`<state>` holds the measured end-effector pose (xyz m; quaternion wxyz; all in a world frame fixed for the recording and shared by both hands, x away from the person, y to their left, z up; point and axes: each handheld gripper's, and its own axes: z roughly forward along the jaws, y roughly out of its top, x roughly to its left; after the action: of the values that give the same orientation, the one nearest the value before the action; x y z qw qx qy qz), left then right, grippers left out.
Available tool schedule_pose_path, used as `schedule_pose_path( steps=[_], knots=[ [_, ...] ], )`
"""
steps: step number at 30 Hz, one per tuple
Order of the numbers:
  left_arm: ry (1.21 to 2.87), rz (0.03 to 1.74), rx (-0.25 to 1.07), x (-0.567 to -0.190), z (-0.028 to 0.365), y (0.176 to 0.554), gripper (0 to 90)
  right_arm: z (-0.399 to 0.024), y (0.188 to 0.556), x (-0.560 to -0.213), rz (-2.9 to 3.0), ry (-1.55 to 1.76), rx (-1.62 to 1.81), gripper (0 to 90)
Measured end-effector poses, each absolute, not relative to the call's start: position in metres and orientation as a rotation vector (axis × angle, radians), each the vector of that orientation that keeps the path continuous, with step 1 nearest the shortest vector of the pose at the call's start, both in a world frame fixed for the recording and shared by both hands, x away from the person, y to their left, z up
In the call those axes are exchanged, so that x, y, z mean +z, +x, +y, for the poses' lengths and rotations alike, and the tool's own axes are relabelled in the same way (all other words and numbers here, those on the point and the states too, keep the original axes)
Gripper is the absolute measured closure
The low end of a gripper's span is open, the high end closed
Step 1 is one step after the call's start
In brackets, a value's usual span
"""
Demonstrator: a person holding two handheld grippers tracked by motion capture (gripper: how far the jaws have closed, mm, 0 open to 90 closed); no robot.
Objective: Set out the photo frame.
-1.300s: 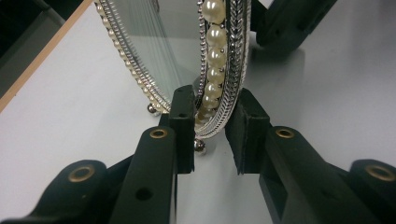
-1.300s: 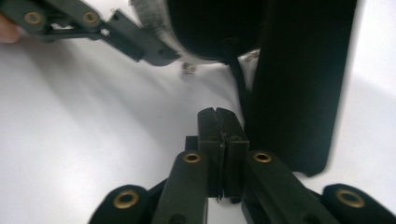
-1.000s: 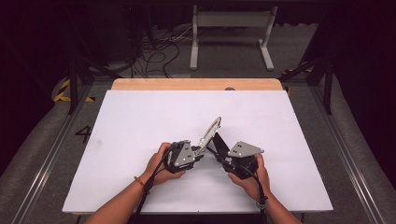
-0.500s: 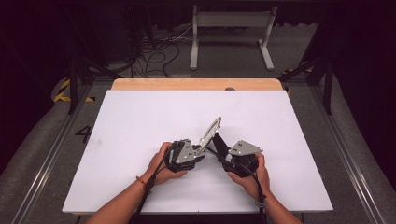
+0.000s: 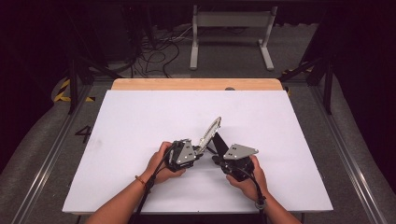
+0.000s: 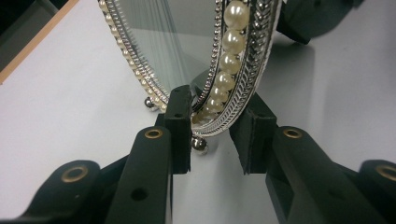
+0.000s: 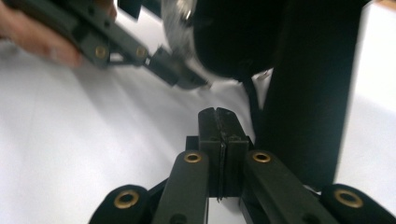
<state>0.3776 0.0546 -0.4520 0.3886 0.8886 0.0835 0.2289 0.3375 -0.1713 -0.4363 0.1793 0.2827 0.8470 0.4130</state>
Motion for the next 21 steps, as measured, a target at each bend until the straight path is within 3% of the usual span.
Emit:
schedule_pose_path(
  steps=[4,21],
  knots=[
    [2.292,0.196,0.649,-0.450,0.053,0.371,73.1,-0.170,0.343,-0.447,2.411,0.827,1.092,89.9],
    [2.265,0.187,0.628,-0.450,0.044,0.366,71.2,-0.188,0.352,-0.445,2.395,0.869,1.087,90.0]
  ],
)
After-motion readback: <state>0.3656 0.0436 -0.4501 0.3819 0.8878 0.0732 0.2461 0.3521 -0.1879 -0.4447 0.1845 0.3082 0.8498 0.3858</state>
